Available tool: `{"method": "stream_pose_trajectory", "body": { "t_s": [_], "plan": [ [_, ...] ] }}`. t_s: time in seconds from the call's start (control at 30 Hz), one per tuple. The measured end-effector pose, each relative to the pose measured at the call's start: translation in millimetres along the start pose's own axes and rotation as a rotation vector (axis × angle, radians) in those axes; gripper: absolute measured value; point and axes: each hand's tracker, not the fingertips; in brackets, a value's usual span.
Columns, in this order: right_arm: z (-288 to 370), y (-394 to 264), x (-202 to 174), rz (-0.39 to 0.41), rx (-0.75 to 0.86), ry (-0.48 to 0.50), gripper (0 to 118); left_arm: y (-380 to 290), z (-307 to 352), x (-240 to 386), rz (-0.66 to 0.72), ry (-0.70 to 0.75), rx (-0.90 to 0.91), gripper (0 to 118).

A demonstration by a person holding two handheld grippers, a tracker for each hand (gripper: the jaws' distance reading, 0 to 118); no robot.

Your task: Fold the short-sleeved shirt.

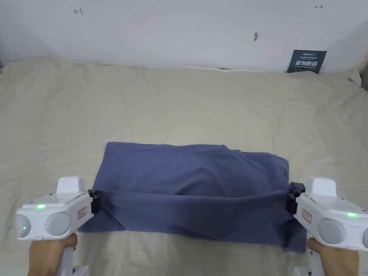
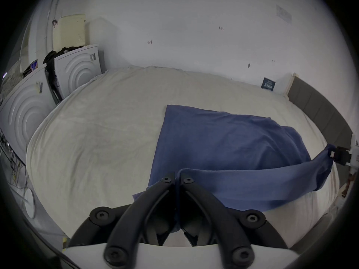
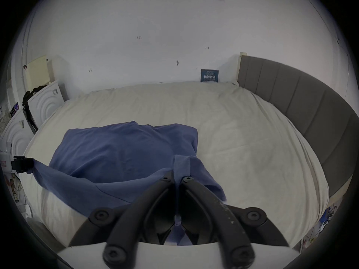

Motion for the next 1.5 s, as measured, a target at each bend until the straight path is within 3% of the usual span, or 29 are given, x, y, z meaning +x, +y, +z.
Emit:
{"method": "stream_pose_trajectory", "body": {
  "t_s": [0.33, 0.47, 0.5, 0.53, 0.57, 0.63, 0.67, 0.7, 0.73, 0.9, 1.1, 1.13, 1.2, 1.23, 1.27, 1.3, 1.5],
  "plan": [
    [-109, -2, -1, -0.026, -0.259, -0.035, 6, 9, -111, 10, -0.094, 0.043, -0.257, 4],
    [-121, -17, -4, -0.055, -0.321, -0.045, 9, 8, -111, 13, -0.105, 0.053, -0.239, 6],
    [-115, -20, -5, -0.066, -0.301, -0.047, 10, 9, -108, 13, -0.105, 0.054, -0.233, 11],
    [-112, -21, -2, -0.071, -0.275, -0.053, 20, 10, -105, 13, -0.103, 0.055, -0.228, 23],
    [-107, -19, -2, -0.066, -0.270, -0.060, 35, 13, -100, 12, -0.092, 0.056, -0.219, 44],
    [-90, -12, -5, -0.049, -0.225, -0.065, 73, 17, -85, 11, -0.049, 0.037, -0.196, 101],
    [-71, -6, -10, -0.038, -0.172, -0.055, 83, 21, -73, 12, -0.032, 0.006, -0.154, 110],
    [-56, 0, -12, -0.031, -0.119, -0.050, 93, 26, -59, 15, -0.020, -0.009, -0.091, 110],
    [-41, 5, -15, -0.019, -0.072, -0.041, 99, 31, -43, 19, -0.015, -0.013, -0.042, 109],
    [35, 34, -16, 0.018, 0.141, 0.009, 99, 49, 40, 40, -0.064, -0.083, 0.228, 109],
    [121, 40, -25, 0.027, 0.372, 0.035, 96, 45, 118, 60, -0.081, -0.039, 0.502, 108],
    [132, 39, -26, 0.029, 0.388, 0.040, 88, 42, 125, 62, -0.070, -0.029, 0.531, 102],
    [150, 33, -27, 0.031, 0.428, 0.036, 64, 34, 142, 65, -0.063, -0.028, 0.575, 74],
    [157, 30, -28, 0.031, 0.439, 0.032, 38, 30, 146, 66, -0.060, -0.027, 0.579, 40],
    [165, 26, -29, 0.031, 0.455, 0.019, 17, 26, 150, 68, -0.058, -0.020, 0.587, 14],
    [170, 21, -31, 0.031, 0.477, 0.002, 12, 21, 153, 69, -0.057, -0.016, 0.585, 0],
    [182, 6, -38, 0.092, 0.506, -0.024, 1, 2, 156, 64, -0.076, -0.056, 0.528, 0]
  ]
}}
